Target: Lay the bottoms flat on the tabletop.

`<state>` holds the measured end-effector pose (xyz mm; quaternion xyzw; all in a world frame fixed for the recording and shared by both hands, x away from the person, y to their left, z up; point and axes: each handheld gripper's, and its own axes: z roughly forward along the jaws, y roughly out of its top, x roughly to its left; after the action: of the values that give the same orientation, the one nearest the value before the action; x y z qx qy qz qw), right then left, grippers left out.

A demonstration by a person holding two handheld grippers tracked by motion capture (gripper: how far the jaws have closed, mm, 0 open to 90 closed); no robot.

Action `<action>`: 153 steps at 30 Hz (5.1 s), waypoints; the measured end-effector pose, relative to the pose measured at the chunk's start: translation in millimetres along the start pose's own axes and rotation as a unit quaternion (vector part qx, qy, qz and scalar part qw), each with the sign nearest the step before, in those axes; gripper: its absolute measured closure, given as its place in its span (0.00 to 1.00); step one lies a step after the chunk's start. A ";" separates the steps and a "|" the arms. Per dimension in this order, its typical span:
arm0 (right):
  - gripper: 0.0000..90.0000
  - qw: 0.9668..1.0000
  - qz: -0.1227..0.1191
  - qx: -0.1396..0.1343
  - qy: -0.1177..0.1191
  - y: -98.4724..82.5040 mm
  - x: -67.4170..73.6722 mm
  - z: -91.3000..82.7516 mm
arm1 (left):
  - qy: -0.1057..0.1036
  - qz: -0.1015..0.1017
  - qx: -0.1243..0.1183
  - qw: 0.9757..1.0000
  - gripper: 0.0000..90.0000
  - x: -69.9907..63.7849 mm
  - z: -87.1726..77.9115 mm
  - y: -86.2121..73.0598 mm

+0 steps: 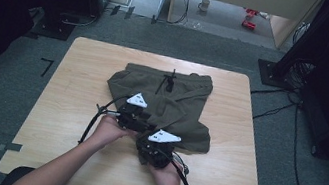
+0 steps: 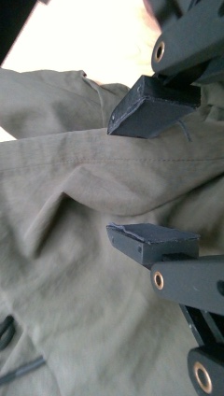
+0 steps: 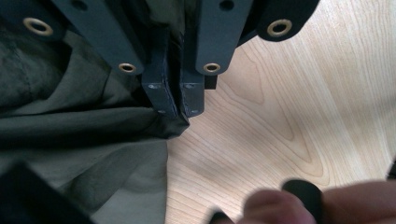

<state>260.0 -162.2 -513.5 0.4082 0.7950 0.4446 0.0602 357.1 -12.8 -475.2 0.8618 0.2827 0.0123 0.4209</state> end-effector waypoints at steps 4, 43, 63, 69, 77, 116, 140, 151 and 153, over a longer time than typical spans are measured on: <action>0.95 1.000 -0.001 -0.003 0.000 -0.5 0.3 -0.8 | -0.002 0.004 0.013 1.000 0.54 1.1 13.7 -0.7; 0.72 0.997 -0.048 -0.062 -0.009 44.2 -17.1 -23.1 | 0.103 -0.152 -0.052 0.982 1.00 64.4 -134.5 -78.1; 0.68 0.994 -0.037 -0.028 -0.103 62.0 -86.8 -6.4 | 0.188 -0.223 -0.043 0.956 1.00 108.9 -168.1 -120.3; 0.70 0.992 -0.017 -0.014 -0.127 65.9 -116.4 6.1 | 0.203 -0.223 -0.033 0.953 1.00 117.6 -170.5 -125.4; 0.67 0.986 -0.048 -0.021 -0.159 72.2 -138.0 22.3 | 0.202 -0.249 -0.042 0.946 1.00 133.6 -171.9 -135.1; 0.62 0.964 0.055 -0.024 -0.258 39.1 -206.0 -29.0 | 0.180 -0.203 -0.076 0.959 0.82 100.3 -168.4 -122.1; 0.64 0.961 0.059 -0.026 -0.270 39.5 -201.9 -26.8 | 0.196 -0.134 -0.022 0.971 0.86 107.9 -82.5 -58.9; 0.64 0.961 0.064 -0.027 -0.269 38.8 -201.7 -27.3 | 0.221 -0.136 0.025 0.965 0.74 120.1 -76.7 -67.0; 0.64 0.961 0.064 -0.027 -0.269 38.8 -201.7 -27.3 | 0.224 -0.146 0.024 0.963 0.73 123.2 -84.4 -72.3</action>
<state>403.5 -311.4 -521.8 0.5613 0.7091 0.3427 0.2543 404.2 144.3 -500.4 0.7962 0.4928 0.1365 0.3233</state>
